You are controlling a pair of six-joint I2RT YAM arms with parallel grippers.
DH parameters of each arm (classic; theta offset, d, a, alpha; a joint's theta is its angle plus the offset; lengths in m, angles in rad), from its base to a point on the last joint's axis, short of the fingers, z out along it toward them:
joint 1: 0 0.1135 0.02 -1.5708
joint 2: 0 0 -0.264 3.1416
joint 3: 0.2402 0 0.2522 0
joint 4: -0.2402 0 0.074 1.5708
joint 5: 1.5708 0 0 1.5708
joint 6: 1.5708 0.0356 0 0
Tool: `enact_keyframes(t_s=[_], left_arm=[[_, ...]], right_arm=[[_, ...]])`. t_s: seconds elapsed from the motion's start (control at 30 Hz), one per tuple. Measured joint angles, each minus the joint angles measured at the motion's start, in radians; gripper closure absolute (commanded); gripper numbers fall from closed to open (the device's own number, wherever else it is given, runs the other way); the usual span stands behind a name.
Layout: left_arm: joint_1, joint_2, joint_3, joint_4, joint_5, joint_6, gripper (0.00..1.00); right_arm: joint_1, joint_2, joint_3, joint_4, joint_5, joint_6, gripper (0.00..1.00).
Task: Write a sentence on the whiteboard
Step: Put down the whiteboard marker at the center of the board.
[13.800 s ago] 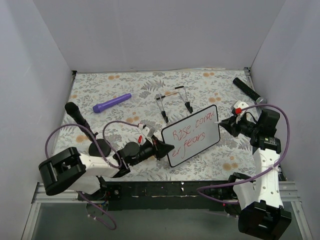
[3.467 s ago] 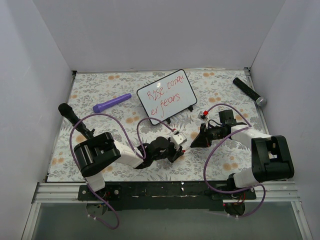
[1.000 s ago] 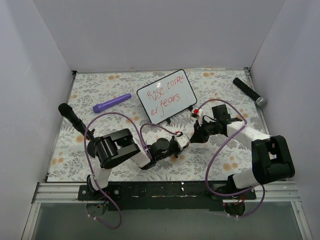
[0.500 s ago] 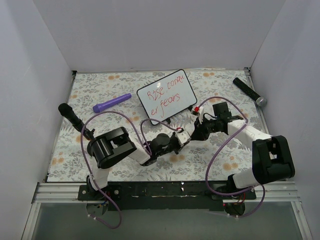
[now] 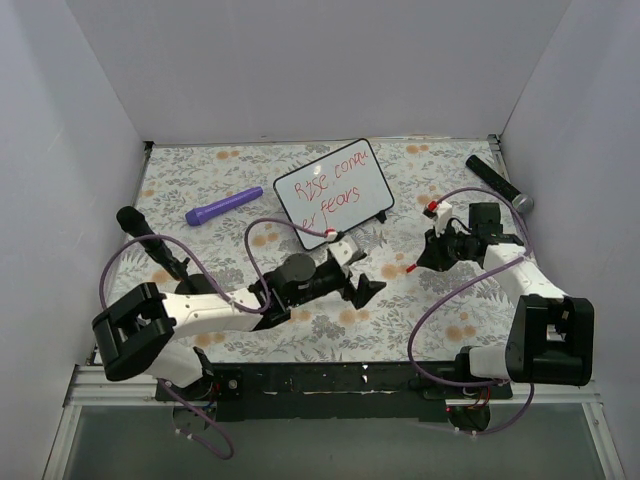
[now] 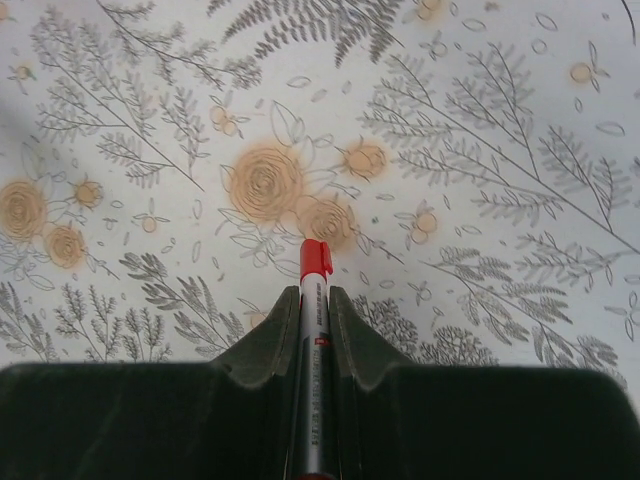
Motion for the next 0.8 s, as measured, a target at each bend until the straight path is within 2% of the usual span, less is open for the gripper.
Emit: enact_keyframes(t_s=[0.13, 0.2, 0.3, 0.57, 0.7, 0.8], left_arm=[[0.0, -0.03, 0.187, -0.364, -0.077, -0.045, 0.09], [0.004, -0.076, 0.213, -0.485, -0.108, -0.065, 0.06], [0.026, -0.176, 0.214, -0.635, -0.127, -0.111, 0.02], [0.188, -0.378, 0.205, -0.796, -0.086, -0.245, 0.02], [0.216, -0.386, 0.206, -0.848, -0.042, -0.268, 0.02], [0.25, -0.369, 0.206, -0.869, 0.019, -0.281, 0.02]], right_arm=[[-0.055, 0.017, 0.001, -0.019, 0.052, 0.0, 0.71], [-0.075, 0.022, 0.002, -0.02, 0.082, 0.003, 0.58], [-0.079, 0.024, 0.01, -0.019, 0.13, 0.008, 0.34], [-0.097, 0.045, 0.134, 0.002, 0.226, 0.013, 0.3], [-0.115, 0.034, 0.146, 0.039, 0.238, 0.011, 0.31], [-0.13, -0.003, 0.127, 0.034, 0.183, -0.002, 0.31]])
